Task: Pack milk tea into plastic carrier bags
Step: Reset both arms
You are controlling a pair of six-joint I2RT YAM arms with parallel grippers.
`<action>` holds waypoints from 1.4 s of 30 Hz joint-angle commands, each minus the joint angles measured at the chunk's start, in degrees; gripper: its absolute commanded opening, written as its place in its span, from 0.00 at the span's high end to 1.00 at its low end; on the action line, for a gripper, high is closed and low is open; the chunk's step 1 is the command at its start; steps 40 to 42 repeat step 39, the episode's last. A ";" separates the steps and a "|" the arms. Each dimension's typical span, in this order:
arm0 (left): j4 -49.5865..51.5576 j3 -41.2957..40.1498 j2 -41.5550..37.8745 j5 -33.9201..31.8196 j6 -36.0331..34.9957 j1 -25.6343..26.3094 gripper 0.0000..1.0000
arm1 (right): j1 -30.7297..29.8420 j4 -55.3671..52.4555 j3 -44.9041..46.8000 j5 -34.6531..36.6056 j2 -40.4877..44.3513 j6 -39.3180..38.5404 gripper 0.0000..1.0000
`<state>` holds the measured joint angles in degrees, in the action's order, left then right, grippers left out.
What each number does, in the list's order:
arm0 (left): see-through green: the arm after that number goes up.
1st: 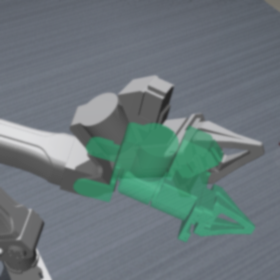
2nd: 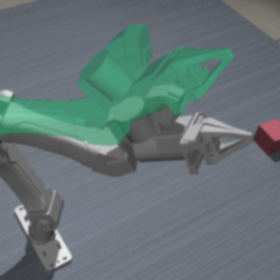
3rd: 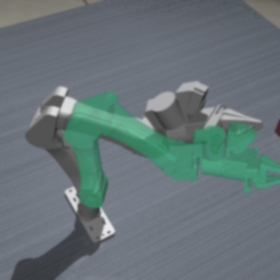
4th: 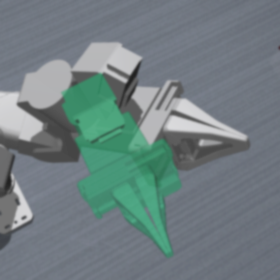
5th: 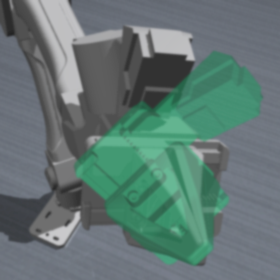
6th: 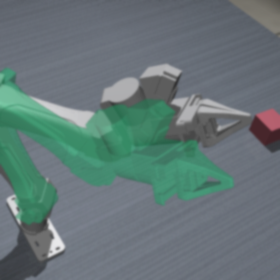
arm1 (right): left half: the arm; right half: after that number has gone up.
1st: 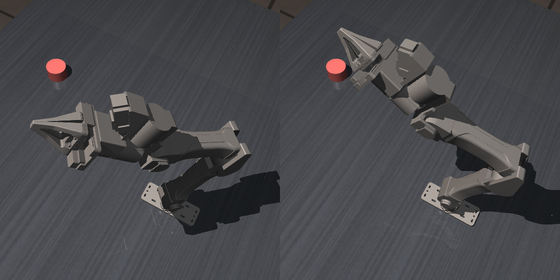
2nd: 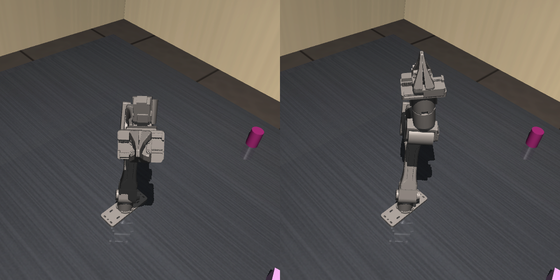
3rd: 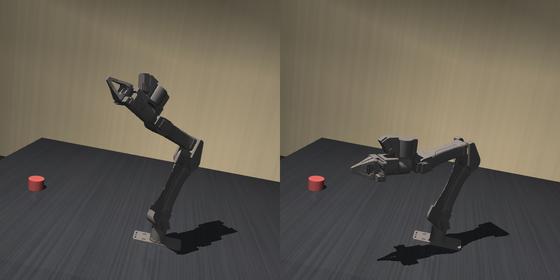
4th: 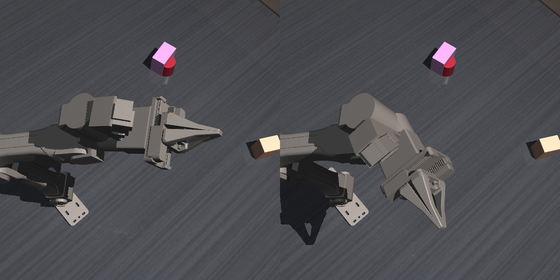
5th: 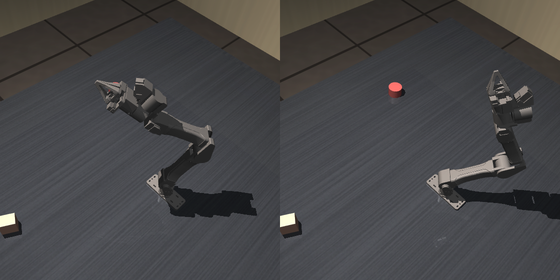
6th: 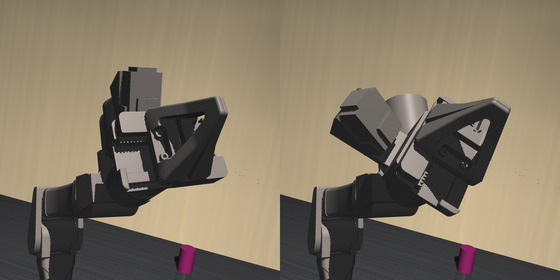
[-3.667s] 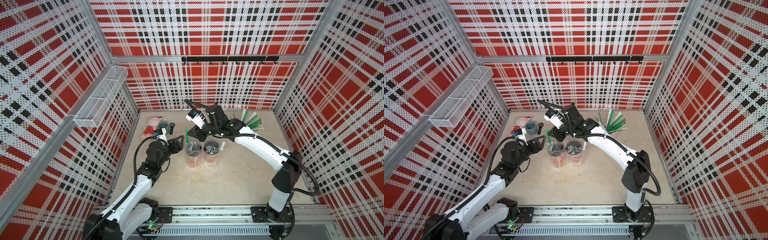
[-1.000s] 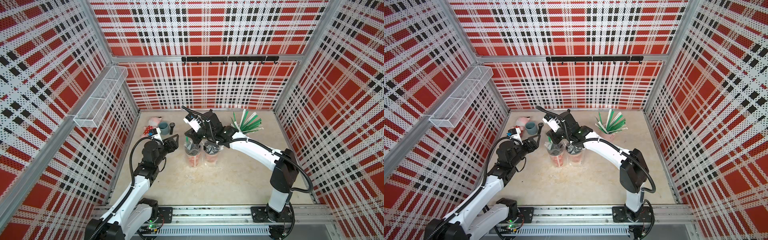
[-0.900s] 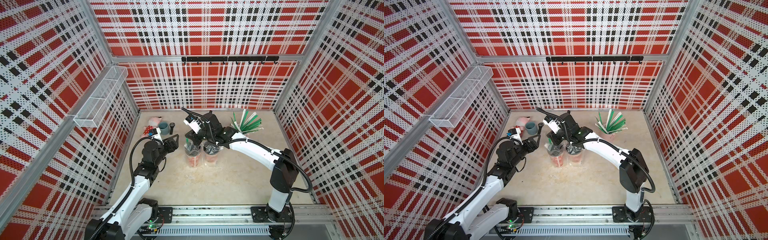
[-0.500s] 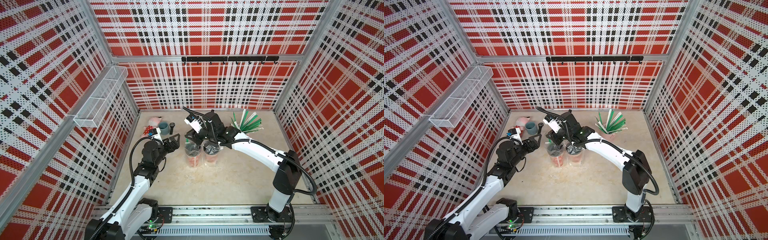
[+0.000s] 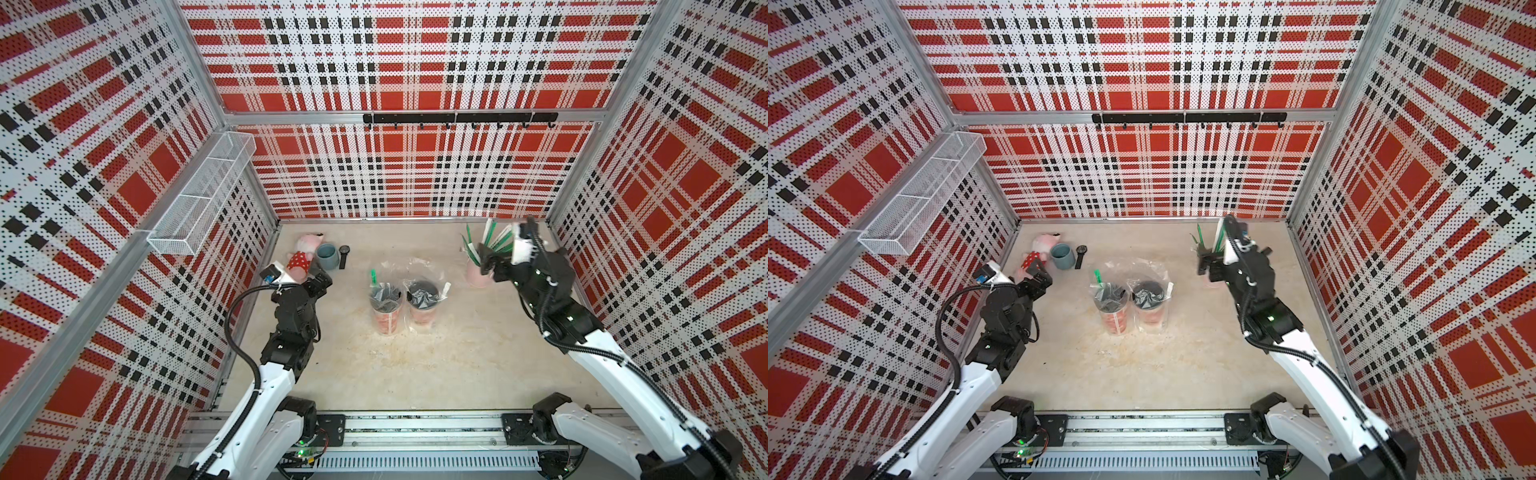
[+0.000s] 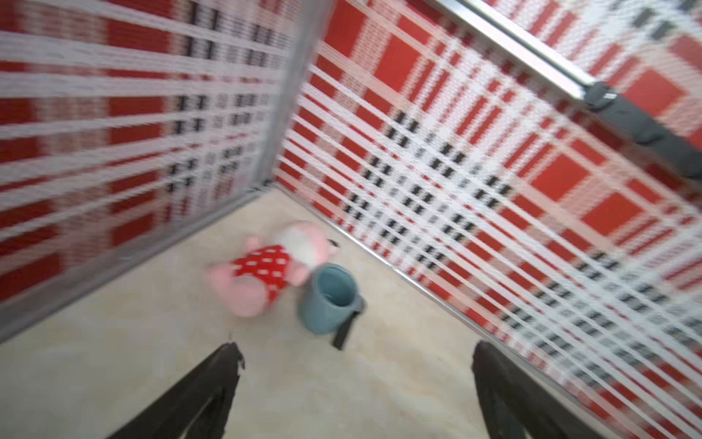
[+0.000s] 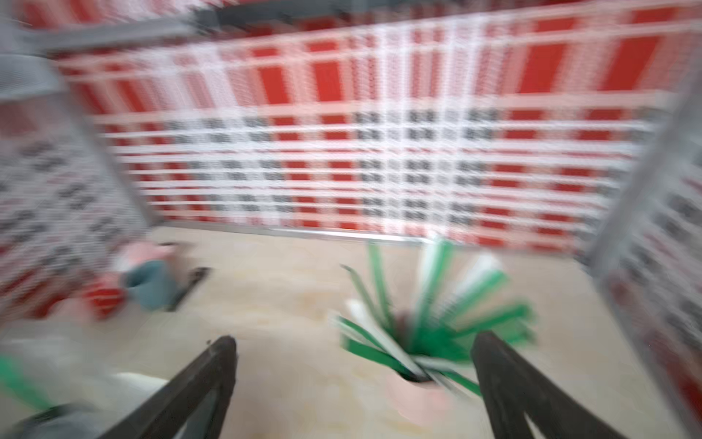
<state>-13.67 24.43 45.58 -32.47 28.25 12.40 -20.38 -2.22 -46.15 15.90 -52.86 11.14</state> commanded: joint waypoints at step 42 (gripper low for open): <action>-64.34 -11.86 43.84 16.03 -25.88 -11.22 0.02 | 17.77 69.96 30.21 -5.63 -37.20 -7.56 0.00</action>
